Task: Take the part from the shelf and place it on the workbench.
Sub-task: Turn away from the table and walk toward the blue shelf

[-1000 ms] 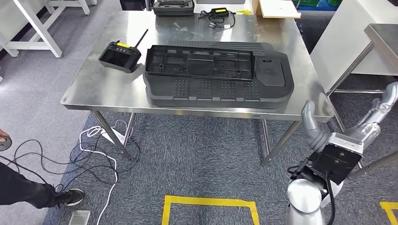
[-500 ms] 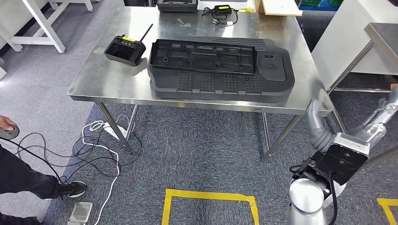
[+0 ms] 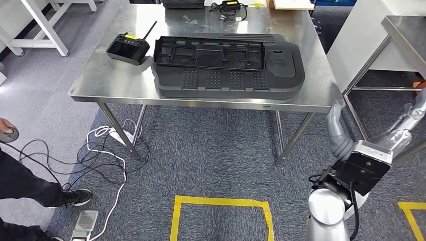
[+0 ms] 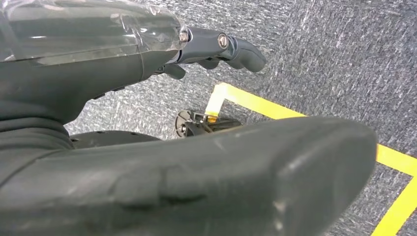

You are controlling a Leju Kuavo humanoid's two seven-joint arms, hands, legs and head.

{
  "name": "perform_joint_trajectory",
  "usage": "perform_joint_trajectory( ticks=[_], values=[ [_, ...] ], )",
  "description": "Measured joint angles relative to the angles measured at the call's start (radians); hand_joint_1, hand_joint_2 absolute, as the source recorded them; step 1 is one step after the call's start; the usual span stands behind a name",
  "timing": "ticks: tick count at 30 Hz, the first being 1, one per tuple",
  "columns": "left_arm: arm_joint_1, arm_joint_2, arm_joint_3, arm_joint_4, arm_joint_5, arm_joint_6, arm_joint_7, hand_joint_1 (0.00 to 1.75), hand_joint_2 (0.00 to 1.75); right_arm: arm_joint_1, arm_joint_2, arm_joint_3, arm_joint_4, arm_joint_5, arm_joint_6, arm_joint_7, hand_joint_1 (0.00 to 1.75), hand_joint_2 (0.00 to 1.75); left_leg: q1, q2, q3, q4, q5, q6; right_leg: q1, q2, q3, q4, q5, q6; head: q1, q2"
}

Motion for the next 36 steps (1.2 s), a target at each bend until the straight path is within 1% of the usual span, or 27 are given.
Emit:
perform_joint_trajectory(
  ticks=[2, 3, 4, 5, 7, 8, 9, 10, 11, 13, 14, 15, 17, 19, 20, 22, 23, 24, 25, 26, 28, 29, 30, 33, 34, 35, 36],
  values=[
    [0.001, 0.0, 0.0, 0.0, 0.0, 0.0, 0.0, 0.0, 0.0, 0.0, 0.0, 0.0, 0.0, 0.0, 0.0, -0.001, 0.0, 1.75, -0.001, 0.001, -0.004, -0.009, 0.008, 0.01, 0.0, 0.0, -0.003, -0.001, 0.009, 0.014, 0.0, 0.0],
    [0.0, 0.0, 0.0, 0.0, 0.0, 0.0, 0.0, 0.0, 0.0, 0.0, 0.0, 0.0, 0.0, 0.0, 0.0, -0.001, 0.0, 1.75, 0.001, 0.002, -0.008, -0.013, 0.014, 0.016, 0.0, 0.002, -0.007, 0.002, 0.003, 0.02, 0.001, 0.0],
    [0.0, -0.001, 0.0, 0.0, 0.0, 0.0, 0.0, 0.0, 0.0, 0.0, 0.0, 0.0, 0.0, 0.0, 0.0, -0.001, 0.0, 1.75, 0.003, 0.004, -0.013, -0.017, 0.022, 0.025, -0.001, 0.003, -0.014, 0.017, -0.015, 0.025, 0.003, 0.0],
    [-0.001, -0.001, 0.0, 0.0, 0.0, 0.0, 0.0, 0.0, 0.0, 0.0, 0.0, 0.0, 0.0, 0.0, 0.0, -0.001, 0.0, 1.75, 0.006, 0.006, -0.021, -0.02, 0.03, 0.032, -0.002, 0.005, -0.028, 0.052, -0.049, 0.029, 0.005, 0.0],
    [0.0, -0.001, 0.0, 0.0, 0.0, 0.0, 0.0, 0.0, 0.0, 0.001, 0.0, -0.001, 0.0, 0.0, 0.0, -0.001, 0.0, 1.75, 0.005, 0.008, -0.039, -0.019, 0.044, 0.041, -0.004, 0.006, -0.067, 0.17, -0.133, 0.037, 0.01, 0.0],
    [0.0, -0.001, 0.0, 0.0, 0.0, 0.0, 0.0, 0.0, 0.0, 0.002, 0.0, -0.001, 0.0, 0.0, 0.0, -0.001, 0.0, 1.75, 0.004, 0.008, -0.049, -0.017, 0.05, 0.042, -0.006, 0.006, -0.081, 0.227, -0.161, 0.041, 0.01, 0.0],
    [0.0, -0.001, 0.0, 0.0, 0.0, 0.0, 0.0, 0.0, 0.0, 0.003, 0.0, -0.002, 0.0, 0.0, 0.0, -0.001, 0.0, 1.75, 0.003, 0.008, -0.06, -0.014, 0.055, 0.042, -0.007, 0.006, -0.082, 0.259, -0.168, 0.043, 0.01, 0.0],
    [0.001, -0.001, 0.0, 0.0, 0.0, 0.0, 0.0, 0.0, 0.0, 0.004, 0.0, -0.002, 0.0, 0.0, 0.0, -0.001, 0.0, 1.75, 0.004, 0.008, -0.069, -0.01, 0.06, 0.04, -0.008, 0.006, -0.067, 0.255, -0.156, 0.044, 0.01, 0.0],
    [0.001, -0.001, 0.0, 0.0, 0.0, 0.0, 0.0, 0.0, 0.0, 0.004, 0.0, -0.002, 0.0, 0.0, 0.0, -0.001, 0.0, 1.75, 0.004, 0.008, -0.078, -0.005, 0.063, 0.038, -0.008, 0.006, -0.032, 0.212, -0.128, 0.044, 0.011, 0.0],
    [0.001, -0.001, 0.0, 0.0, 0.001, 0.0, 0.0, 0.0, 0.0, 0.003, 0.0, -0.002, 0.0, -0.001, 0.0, 0.0, 0.0, 1.75, 0.004, 0.008, -0.09, 0.004, 0.068, 0.032, -0.007, 0.007, 0.059, 0.069, -0.08, 0.04, 0.012, 0.0],
    [0.0, -0.001, 0.0, 0.0, 0.002, 0.0, 0.0, 0.0, 0.0, 0.003, 0.0, -0.002, 0.0, -0.001, 0.0, 0.0, 0.0, 1.75, 0.004, 0.008, -0.095, 0.008, 0.071, 0.027, -0.005, 0.008, 0.091, 0.012, -0.069, 0.036, 0.013, 0.0],
    [0.0, -0.001, 0.0, 0.0, 0.002, 0.0, 0.0, 0.0, 0.0, 0.003, 0.0, -0.002, 0.0, 0.0, 0.0, 0.0, 0.0, 1.75, 0.003, 0.008, -0.098, 0.01, 0.076, 0.02, -0.003, 0.009, 0.106, -0.02, -0.066, 0.032, 0.015, 0.0],
    [0.0, -0.001, 0.0, 0.0, 0.003, 0.0, 0.0, 0.0, 0.0, 0.003, 0.0, -0.002, 0.0, 0.0, 0.0, 0.001, 0.0, 1.75, 0.002, 0.008, -0.103, 0.009, 0.087, 0.006, 0.0, 0.011, 0.102, -0.031, -0.061, 0.022, 0.016, 0.0],
    [0.0, -0.001, 0.0, 0.0, 0.003, 0.0, 0.0, 0.0, 0.0, 0.002, 0.0, -0.003, 0.0, 0.001, 0.0, 0.002, 0.0, 1.75, 0.003, 0.004, -0.112, 0.026, 0.069, -0.006, -0.004, 0.007, 0.092, -0.036, -0.047, 0.007, 0.014, 0.0],
    [0.0, -0.001, 0.0, 0.0, 0.003, 0.0, 0.0, 0.0, 0.0, 0.002, 0.0, -0.003, 0.0, 0.001, 0.0, 0.003, 0.0, 1.75, 0.003, 0.002, -0.125, 0.058, 0.039, -0.011, -0.007, 0.005, 0.085, -0.038, -0.039, -0.002, 0.011, 0.0],
    [0.0, -0.001, 0.0, 0.0, 0.003, 0.0, 0.0, 0.0, 0.0, 0.002, 0.0, -0.003, 0.0, 0.001, 0.0, 0.004, 0.0, 1.75, 0.006, 0.001, -0.163, 0.17, -0.047, -0.017, -0.007, 0.003, 0.065, -0.037, -0.026, -0.014, 0.005, 0.0],
    [0.001, -0.001, 0.0, 0.0, 0.004, 0.0, 0.0, 0.0, 0.0, 0.003, 0.0, -0.004, 0.0, 0.001, 0.0, 0.004, 0.0, 1.75, 0.007, 0.001, -0.178, 0.23, -0.079, -0.02, -0.006, 0.002, 0.055, -0.034, -0.02, -0.016, 0.004, 0.0],
    [0.001, -0.001, 0.0, 0.0, 0.005, 0.0, 0.0, 0.0, 0.0, 0.003, 0.0, -0.004, 0.0, 0.001, 0.0, 0.005, 0.0, 1.75, 0.007, 0.001, -0.183, 0.27, -0.091, -0.021, -0.005, 0.002, 0.044, -0.03, -0.014, -0.016, 0.004, 0.0],
    [0.001, -0.001, 0.0, 0.0, 0.006, 0.0, 0.0, 0.0, 0.0, 0.003, 0.0, -0.004, 0.0, 0.001, 0.0, 0.006, 0.0, 1.75, 0.007, 0.001, -0.172, 0.278, -0.084, -0.022, -0.005, 0.002, 0.033, -0.025, -0.01, -0.016, 0.004, 0.0],
    [0.001, -0.001, 0.0, 0.0, 0.007, 0.0, 0.0, 0.0, 0.0, 0.004, 0.0, -0.004, 0.0, 0.001, 0.0, 0.008, 0.0, 1.75, 0.008, 0.001, -0.144, 0.248, -0.06, -0.021, -0.005, 0.002, 0.023, -0.019, -0.007, -0.014, 0.004, 0.0],
    [0.0, -0.001, 0.0, 0.0, 0.008, 0.0, 0.0, 0.0, 0.0, 0.004, 0.0, -0.004, 0.0, 0.001, 0.0, 0.009, 0.0, 1.75, 0.007, 0.001, -0.054, 0.113, -0.015, -0.014, -0.004, 0.003, 0.005, -0.006, -0.002, -0.009, 0.004, 0.0],
    [-0.001, -0.001, 0.0, 0.0, 0.009, 0.0, 0.0, 0.0, 0.0, 0.004, 0.0, -0.004, 0.0, 0.002, 0.0, 0.009, 0.0, 1.75, 0.006, 0.001, -0.019, 0.054, -0.003, -0.01, -0.003, 0.003, -0.001, 0.0, 0.001, -0.004, 0.005, 0.0],
    [-0.001, -0.001, 0.0, 0.0, 0.009, 0.0, 0.0, 0.0, 0.0, 0.003, 0.0, -0.004, 0.0, 0.002, 0.0, 0.009, 0.0, 1.75, 0.004, 0.0, 0.0, 0.015, 0.0, -0.005, -0.002, 0.003, -0.005, 0.003, 0.004, 0.002, 0.006, 0.0],
    [0.0, -0.001, 0.0, 0.0, 0.009, 0.0, 0.0, 0.0, 0.0, 0.004, 0.0, -0.005, 0.0, 0.004, 0.0, 0.009, 0.0, 1.75, 0.003, 0.002, -0.007, -0.003, 0.01, 0.012, -0.002, 0.004, -0.01, 0.006, 0.014, 0.02, 0.007, 0.0],
    [0.0, -0.002, 0.0, 0.0, 0.009, 0.0, 0.0, 0.0, 0.0, 0.005, 0.0, -0.005, 0.0, 0.005, 0.0, 0.01, 0.0, 1.75, 0.004, 0.004, -0.012, -0.006, 0.017, 0.021, -0.003, 0.005, -0.016, 0.015, 0.003, 0.025, 0.008, 0.0],
    [-0.001, -0.002, 0.0, 0.0, 0.009, 0.0, 0.0, 0.0, 0.0, 0.005, 0.0, -0.005, 0.0, 0.005, 0.0, 0.01, 0.0, 1.75, 0.006, 0.006, -0.019, -0.009, 0.026, 0.03, -0.004, 0.006, -0.027, 0.04, -0.022, 0.029, 0.008, 0.0],
    [-0.001, -0.002, 0.0, 0.0, 0.009, 0.0, 0.0, 0.0, 0.0, 0.006, 0.0, -0.005, 0.0, 0.004, 0.0, 0.011, 0.0, 1.75, 0.007, 0.008, -0.027, -0.011, 0.034, 0.037, -0.006, 0.007, -0.043, 0.085, -0.061, 0.033, 0.01, 0.0]
  ],
)
